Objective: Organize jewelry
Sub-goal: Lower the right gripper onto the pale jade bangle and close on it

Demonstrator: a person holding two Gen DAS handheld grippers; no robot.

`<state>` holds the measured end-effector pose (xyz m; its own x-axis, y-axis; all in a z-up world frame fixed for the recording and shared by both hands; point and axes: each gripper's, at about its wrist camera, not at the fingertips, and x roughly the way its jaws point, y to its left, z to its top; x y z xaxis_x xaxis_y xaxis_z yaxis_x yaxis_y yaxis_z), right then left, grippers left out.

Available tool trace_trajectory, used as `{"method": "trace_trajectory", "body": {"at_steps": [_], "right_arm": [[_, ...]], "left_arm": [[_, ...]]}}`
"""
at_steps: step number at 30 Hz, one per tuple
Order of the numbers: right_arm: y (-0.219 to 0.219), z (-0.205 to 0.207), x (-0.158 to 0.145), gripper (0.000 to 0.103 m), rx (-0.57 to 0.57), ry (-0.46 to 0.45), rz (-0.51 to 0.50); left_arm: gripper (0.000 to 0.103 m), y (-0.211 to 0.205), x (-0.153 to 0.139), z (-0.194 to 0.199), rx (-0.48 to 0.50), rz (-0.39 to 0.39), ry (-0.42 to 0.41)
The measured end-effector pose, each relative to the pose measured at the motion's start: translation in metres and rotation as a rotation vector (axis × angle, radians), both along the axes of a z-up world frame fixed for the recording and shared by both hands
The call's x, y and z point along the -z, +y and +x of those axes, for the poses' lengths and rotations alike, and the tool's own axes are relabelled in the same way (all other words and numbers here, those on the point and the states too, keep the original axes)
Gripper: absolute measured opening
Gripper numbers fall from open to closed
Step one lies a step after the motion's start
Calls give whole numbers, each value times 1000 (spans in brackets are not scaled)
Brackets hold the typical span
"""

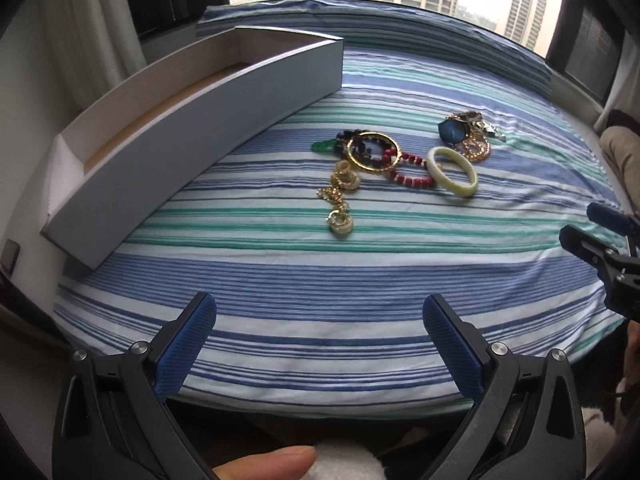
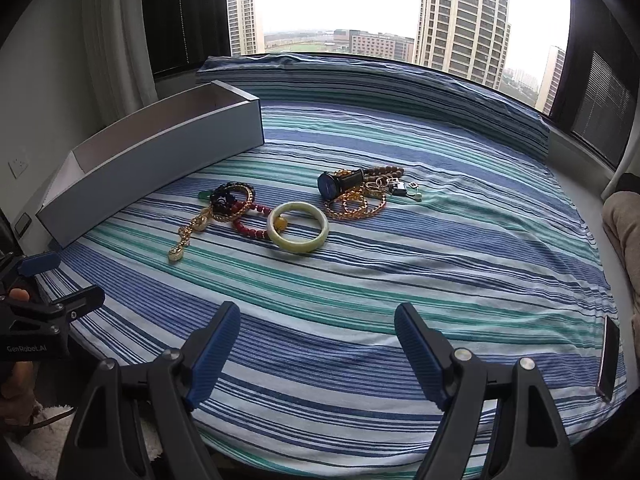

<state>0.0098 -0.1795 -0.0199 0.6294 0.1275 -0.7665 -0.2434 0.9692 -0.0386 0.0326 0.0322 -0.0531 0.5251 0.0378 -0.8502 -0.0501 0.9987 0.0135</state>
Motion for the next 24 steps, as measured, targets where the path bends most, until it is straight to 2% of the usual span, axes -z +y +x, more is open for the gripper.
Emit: {"method": "trace_trajectory", "body": {"at_steps": [3, 8, 13, 17, 19, 20, 21, 24], "right_arm": [[16, 30, 15, 81, -100, 49, -1], [40, 88, 42, 81, -226, 119, -3], [55, 128, 68, 80, -294, 174, -39], [62, 140, 93, 53, -339, 234, -58], [62, 142, 101, 48, -353, 228, -78], [63, 141, 103, 39, -362, 221, -88], [64, 140, 105, 25, -371, 214, -99], [64, 133, 104, 15, -396, 228, -94]], "left_arm": [[103, 7, 5, 3, -28, 11, 10], [103, 7, 13, 9, -15, -3, 35], [103, 5, 20, 15, 6, -22, 56], [102, 2, 25, 21, 26, -30, 68], [102, 0, 26, 23, 40, -34, 74], [102, -1, 27, 25, 47, -37, 76], [102, -2, 28, 26, 54, -42, 79], [102, -1, 32, 31, 69, -70, 93]]}}
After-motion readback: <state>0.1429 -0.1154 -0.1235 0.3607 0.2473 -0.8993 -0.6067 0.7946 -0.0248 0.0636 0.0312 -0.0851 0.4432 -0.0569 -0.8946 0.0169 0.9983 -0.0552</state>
